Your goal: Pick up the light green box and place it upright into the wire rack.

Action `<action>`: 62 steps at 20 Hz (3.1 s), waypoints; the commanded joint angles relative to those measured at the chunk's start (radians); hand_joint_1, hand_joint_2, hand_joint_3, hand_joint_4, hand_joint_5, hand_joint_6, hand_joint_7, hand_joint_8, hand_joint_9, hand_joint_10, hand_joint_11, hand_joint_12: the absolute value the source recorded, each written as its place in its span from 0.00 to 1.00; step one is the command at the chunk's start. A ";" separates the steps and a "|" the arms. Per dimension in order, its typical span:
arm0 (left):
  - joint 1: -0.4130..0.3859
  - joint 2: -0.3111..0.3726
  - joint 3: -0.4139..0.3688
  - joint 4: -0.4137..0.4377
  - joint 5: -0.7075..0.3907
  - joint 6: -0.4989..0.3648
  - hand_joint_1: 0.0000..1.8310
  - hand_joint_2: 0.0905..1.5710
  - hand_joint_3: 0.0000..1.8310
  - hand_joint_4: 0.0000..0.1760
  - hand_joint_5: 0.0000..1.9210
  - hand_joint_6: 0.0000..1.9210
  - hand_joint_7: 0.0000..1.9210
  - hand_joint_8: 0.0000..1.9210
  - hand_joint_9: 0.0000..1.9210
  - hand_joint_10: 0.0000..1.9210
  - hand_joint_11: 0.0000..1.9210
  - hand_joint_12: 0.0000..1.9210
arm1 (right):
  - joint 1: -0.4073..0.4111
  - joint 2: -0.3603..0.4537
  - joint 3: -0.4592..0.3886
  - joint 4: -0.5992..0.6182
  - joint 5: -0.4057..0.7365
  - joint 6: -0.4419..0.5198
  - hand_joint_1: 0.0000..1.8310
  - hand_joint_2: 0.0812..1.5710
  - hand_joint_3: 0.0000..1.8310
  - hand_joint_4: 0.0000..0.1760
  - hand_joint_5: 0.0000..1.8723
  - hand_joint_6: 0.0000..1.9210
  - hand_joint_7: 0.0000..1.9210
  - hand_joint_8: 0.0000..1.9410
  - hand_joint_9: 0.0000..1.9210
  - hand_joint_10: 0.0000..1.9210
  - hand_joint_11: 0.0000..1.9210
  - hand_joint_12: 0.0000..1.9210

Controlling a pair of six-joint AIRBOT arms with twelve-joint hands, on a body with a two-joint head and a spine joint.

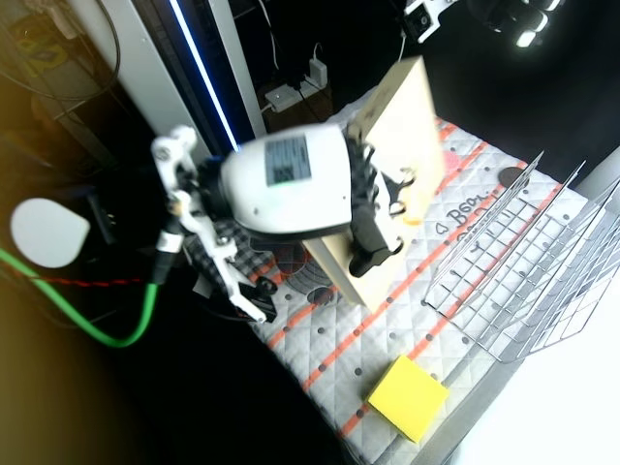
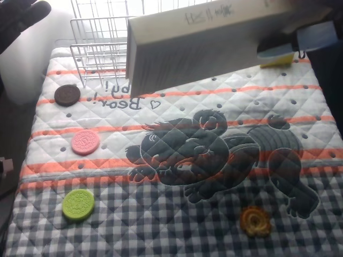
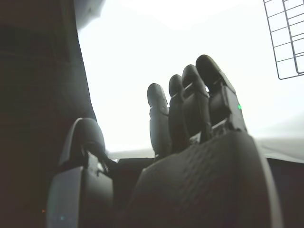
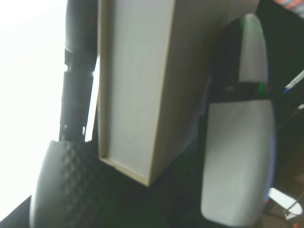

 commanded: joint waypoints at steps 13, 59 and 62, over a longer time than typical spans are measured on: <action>-0.013 -0.006 0.003 -0.021 -0.127 -0.009 0.30 0.67 0.00 0.37 0.24 0.00 0.16 0.00 0.15 0.00 0.00 0.40 | 0.053 -0.007 0.024 0.135 0.150 0.001 0.61 0.75 0.00 0.00 0.45 0.62 0.73 0.00 0.85 0.00 0.72 0.34; -0.052 -0.035 0.023 0.001 -0.098 -0.009 0.34 0.66 0.00 0.25 0.26 0.00 0.17 0.00 0.16 0.00 0.00 0.44 | 0.068 -0.303 0.285 0.303 -0.053 0.001 0.62 0.73 0.00 0.00 0.48 0.57 0.75 0.00 0.84 0.00 0.77 0.25; -0.057 -0.039 0.025 0.004 -0.095 -0.009 0.32 0.66 0.00 0.31 0.26 0.00 0.18 0.00 0.16 0.00 0.00 0.45 | 0.065 -0.318 0.300 0.302 -0.071 0.001 0.62 0.73 0.00 0.00 0.47 0.58 0.75 0.00 0.84 0.00 0.76 0.25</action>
